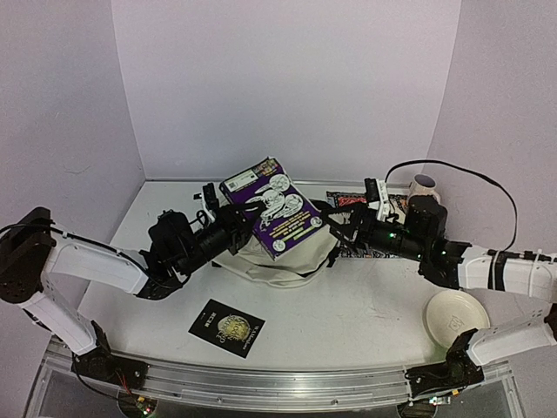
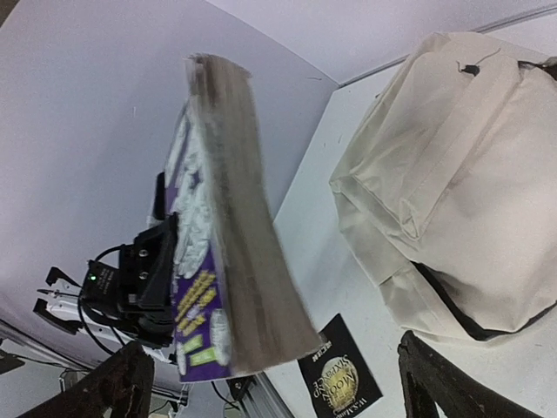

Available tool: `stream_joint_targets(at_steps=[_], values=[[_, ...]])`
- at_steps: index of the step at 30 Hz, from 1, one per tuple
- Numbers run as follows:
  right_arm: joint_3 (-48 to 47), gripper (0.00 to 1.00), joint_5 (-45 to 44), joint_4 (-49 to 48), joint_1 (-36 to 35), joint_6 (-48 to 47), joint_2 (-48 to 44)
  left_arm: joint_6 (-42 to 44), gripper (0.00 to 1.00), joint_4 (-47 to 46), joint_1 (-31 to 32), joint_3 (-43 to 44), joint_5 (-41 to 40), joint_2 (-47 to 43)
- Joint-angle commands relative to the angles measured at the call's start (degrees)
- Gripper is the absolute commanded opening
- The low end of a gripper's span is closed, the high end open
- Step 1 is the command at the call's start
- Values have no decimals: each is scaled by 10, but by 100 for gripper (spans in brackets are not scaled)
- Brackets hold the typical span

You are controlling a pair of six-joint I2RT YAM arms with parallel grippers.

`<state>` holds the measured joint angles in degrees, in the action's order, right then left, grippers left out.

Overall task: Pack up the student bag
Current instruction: Pass from the right arm to the left, then pass from the left arm to the right

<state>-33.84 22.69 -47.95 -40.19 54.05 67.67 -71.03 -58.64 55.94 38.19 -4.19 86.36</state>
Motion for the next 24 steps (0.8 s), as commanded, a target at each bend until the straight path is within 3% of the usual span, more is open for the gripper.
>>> stream_joint_targets(at_steps=[1,9,19,24], values=[[5,98,18,-159,-8,53,10,-36,0,-124,1,55,-7,31],[19,98,-10,-170,-10,90,35,-65,0,-216,0,75,-9,82],[31,98,-69,-104,-11,84,14,-46,0,-223,1,84,-9,79],[19,98,-40,-121,-11,78,28,-52,0,-224,2,98,4,88]])
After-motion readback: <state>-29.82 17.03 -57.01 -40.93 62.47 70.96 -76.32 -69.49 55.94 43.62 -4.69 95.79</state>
